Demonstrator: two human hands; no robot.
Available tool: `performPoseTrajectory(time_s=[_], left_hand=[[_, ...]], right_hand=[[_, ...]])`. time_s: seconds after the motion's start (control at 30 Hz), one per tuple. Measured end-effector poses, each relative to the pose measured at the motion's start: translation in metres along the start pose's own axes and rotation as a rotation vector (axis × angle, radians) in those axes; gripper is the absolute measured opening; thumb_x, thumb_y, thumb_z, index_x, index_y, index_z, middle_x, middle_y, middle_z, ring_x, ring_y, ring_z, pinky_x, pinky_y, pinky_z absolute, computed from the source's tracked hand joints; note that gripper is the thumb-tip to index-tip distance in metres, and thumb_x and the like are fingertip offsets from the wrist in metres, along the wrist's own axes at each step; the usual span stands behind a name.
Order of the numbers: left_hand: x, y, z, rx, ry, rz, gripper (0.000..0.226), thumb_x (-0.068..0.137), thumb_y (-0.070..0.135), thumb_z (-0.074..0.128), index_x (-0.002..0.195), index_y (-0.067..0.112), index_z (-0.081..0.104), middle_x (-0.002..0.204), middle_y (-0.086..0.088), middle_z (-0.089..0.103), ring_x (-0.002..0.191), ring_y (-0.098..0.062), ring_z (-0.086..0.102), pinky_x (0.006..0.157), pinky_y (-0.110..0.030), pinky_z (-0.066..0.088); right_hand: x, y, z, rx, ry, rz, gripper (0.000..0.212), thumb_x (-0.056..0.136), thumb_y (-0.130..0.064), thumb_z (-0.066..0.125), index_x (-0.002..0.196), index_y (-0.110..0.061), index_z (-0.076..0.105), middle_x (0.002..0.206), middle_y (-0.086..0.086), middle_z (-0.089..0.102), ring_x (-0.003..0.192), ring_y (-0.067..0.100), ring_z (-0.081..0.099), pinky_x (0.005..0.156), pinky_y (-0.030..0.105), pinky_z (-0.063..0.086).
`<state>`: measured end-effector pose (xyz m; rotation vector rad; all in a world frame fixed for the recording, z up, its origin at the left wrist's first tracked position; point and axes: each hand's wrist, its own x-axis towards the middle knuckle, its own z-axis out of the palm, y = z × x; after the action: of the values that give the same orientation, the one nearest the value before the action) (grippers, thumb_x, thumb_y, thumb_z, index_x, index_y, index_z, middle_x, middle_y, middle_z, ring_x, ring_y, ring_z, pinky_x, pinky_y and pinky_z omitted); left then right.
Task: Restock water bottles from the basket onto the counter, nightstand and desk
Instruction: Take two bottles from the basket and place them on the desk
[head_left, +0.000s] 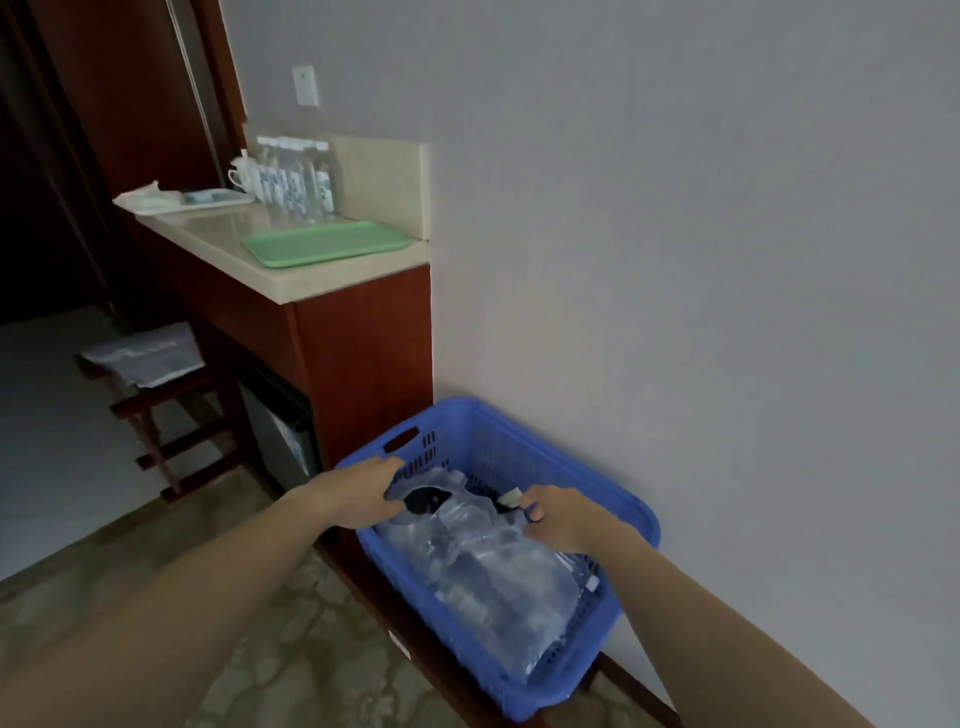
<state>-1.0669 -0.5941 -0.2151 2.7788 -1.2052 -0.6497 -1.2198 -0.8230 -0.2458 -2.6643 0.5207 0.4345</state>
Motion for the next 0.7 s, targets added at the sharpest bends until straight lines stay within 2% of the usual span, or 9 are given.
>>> performPoseTrajectory(time_s=[0.13,0.3,0.43,0.57,0.7], left_hand=[[0.05,-0.011,0.012,-0.001,-0.051,0.006,0.072,0.1,0.042,0.048,0.155,0.014,0.011,0.161,-0.006,0.019,0.141,-0.023,0.033,0.112,-0.036,0.034],[0.115,-0.014,0.018,-0.045,-0.118,0.026,0.065,0.1,0.042,0.049,0.152,0.016,0.021,0.15,-0.006,0.036,0.125,-0.023,0.048,0.099,-0.035,0.044],[0.166,-0.008,0.021,-0.096,-0.151,0.073,0.06,0.1,0.039,0.049,0.15,0.016,0.026,0.146,-0.004,0.04,0.12,-0.022,0.051,0.092,-0.031,0.045],[0.202,0.001,0.036,-0.104,-0.212,0.086,0.07,0.101,0.038,0.047,0.156,0.015,0.01,0.159,-0.004,0.021,0.133,-0.024,0.043,0.105,-0.038,0.042],[0.233,0.0,0.065,-0.121,-0.287,0.066,0.071,0.1,0.042,0.047,0.156,0.02,0.009,0.158,-0.004,0.026,0.127,-0.021,0.049,0.095,-0.03,0.046]], right_hand=[[0.037,0.018,0.004,0.018,-0.05,0.022,0.05,0.096,-0.028,0.055,0.142,-0.017,0.042,0.14,0.006,0.05,0.124,0.028,0.049,0.099,0.04,0.043],[0.084,0.045,0.0,0.035,-0.098,0.064,0.046,0.098,-0.028,0.052,0.141,-0.017,0.042,0.138,0.006,0.053,0.122,0.028,0.052,0.099,0.042,0.045],[0.121,0.069,-0.004,0.046,-0.123,0.092,0.043,0.099,-0.026,0.049,0.141,-0.018,0.043,0.138,0.006,0.052,0.12,0.028,0.053,0.098,0.042,0.046],[0.15,0.093,0.004,0.032,-0.163,0.121,0.042,0.099,-0.026,0.049,0.141,-0.018,0.043,0.14,0.006,0.051,0.122,0.028,0.052,0.099,0.04,0.044],[0.173,0.117,0.026,0.038,-0.226,0.146,0.043,0.098,-0.025,0.051,0.14,-0.015,0.045,0.141,0.007,0.05,0.126,0.028,0.05,0.099,0.038,0.043]])
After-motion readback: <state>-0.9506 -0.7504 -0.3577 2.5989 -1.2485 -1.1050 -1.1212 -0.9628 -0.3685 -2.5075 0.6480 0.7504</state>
